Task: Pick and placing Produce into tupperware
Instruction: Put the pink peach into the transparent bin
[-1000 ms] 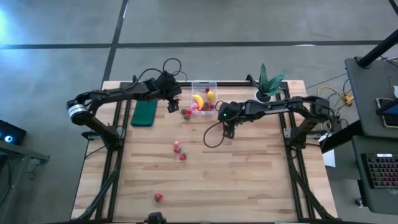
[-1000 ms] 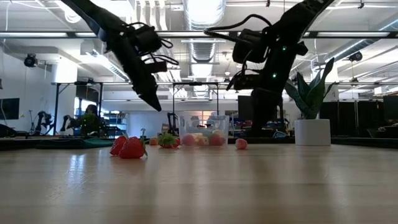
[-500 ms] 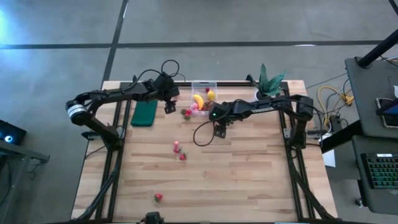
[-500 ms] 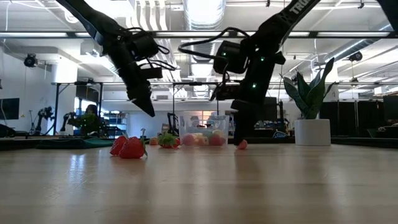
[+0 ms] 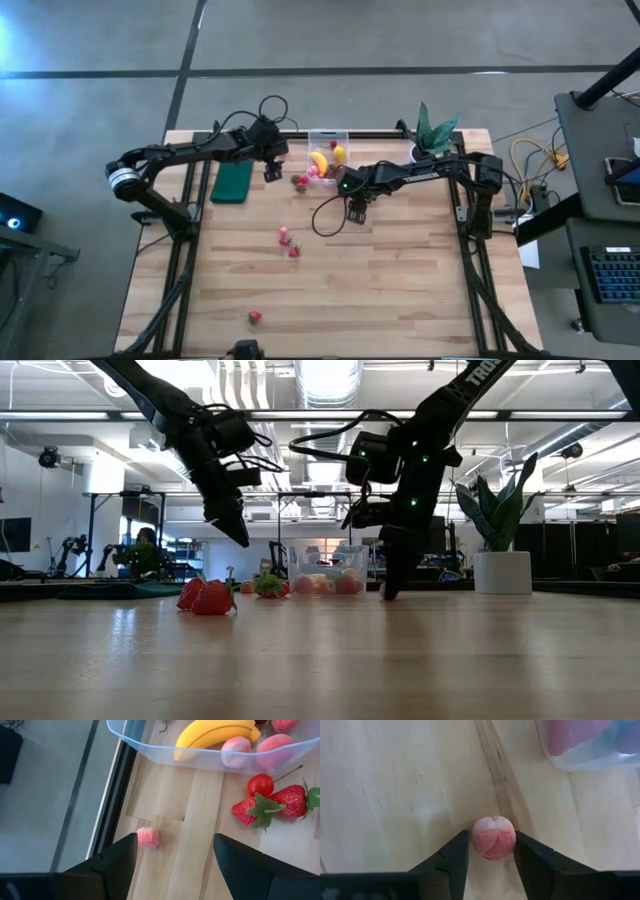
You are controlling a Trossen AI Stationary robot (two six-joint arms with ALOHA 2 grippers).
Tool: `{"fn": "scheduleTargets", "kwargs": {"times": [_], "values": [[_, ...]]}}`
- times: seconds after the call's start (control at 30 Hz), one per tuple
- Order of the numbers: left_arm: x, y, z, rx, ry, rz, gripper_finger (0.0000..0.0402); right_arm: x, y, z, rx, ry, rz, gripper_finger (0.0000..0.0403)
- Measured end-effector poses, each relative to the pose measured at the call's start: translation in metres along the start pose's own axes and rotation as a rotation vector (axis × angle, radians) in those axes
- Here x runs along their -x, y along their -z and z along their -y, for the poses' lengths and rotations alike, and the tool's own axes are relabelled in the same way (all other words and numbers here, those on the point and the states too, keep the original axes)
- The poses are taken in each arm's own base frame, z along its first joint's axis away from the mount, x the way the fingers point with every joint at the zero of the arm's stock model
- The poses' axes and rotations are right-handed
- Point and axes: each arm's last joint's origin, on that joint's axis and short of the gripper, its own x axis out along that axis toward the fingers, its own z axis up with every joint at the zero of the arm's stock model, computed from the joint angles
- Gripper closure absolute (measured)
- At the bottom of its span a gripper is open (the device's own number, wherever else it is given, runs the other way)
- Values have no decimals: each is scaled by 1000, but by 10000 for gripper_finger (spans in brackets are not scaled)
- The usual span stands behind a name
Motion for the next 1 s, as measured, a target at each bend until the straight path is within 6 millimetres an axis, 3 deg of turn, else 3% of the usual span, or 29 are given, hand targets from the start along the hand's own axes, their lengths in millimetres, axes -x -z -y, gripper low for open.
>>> {"fn": "scheduleTargets", "kwargs": {"times": [0.47,0.57,0.73,0.83,1.0], "values": [[0,0,-1,1,-1,-1,155,3,-1,0,-23,1,0,310],[0,0,-1,1,-1,0,155,17,-8,2,-27,16,45,312],[0,0,0,1,-1,-1,155,57,-22,14,-53,114,181,310],[0,0,0,1,0,-1,155,80,-32,29,-77,139,265,310],[0,0,-3,1,-61,-11,155,92,-47,62,-168,175,318,293]]}}
